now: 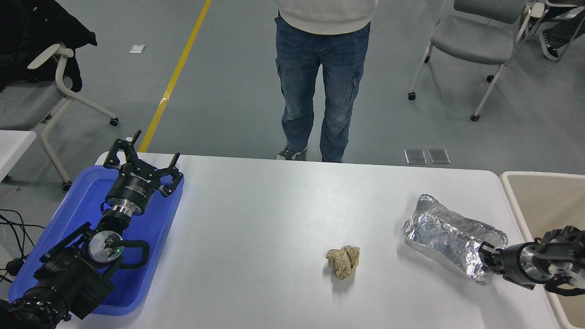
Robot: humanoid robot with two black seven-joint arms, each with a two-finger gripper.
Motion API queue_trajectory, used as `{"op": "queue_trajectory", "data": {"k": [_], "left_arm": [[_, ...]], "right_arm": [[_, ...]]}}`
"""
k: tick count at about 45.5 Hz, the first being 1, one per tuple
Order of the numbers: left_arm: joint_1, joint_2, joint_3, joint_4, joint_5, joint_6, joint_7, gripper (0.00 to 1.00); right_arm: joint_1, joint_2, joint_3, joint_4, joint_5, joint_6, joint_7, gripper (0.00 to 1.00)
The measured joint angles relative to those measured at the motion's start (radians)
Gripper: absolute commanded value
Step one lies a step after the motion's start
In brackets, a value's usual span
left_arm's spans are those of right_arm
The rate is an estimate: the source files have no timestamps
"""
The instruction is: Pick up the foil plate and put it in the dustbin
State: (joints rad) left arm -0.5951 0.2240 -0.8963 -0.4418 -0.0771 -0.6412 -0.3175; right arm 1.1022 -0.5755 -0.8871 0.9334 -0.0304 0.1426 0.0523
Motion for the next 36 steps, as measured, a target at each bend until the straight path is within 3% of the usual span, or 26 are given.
{"op": "queue_trajectory", "data": {"k": [15,36], "left_arm": [[0.000,0.000,0.000,0.000,0.000,0.000,0.000,1.00],[0.000,0.000,0.000,0.000,0.000,0.000,0.000,1.00]], "right_arm": [[0.324,-0.108,-0.133,0.259,-0.069,0.031,-0.053,0.00],[0.997,-0.164,-0.399,0.488,-0.141,0.450,-0.070,0.00]]}}
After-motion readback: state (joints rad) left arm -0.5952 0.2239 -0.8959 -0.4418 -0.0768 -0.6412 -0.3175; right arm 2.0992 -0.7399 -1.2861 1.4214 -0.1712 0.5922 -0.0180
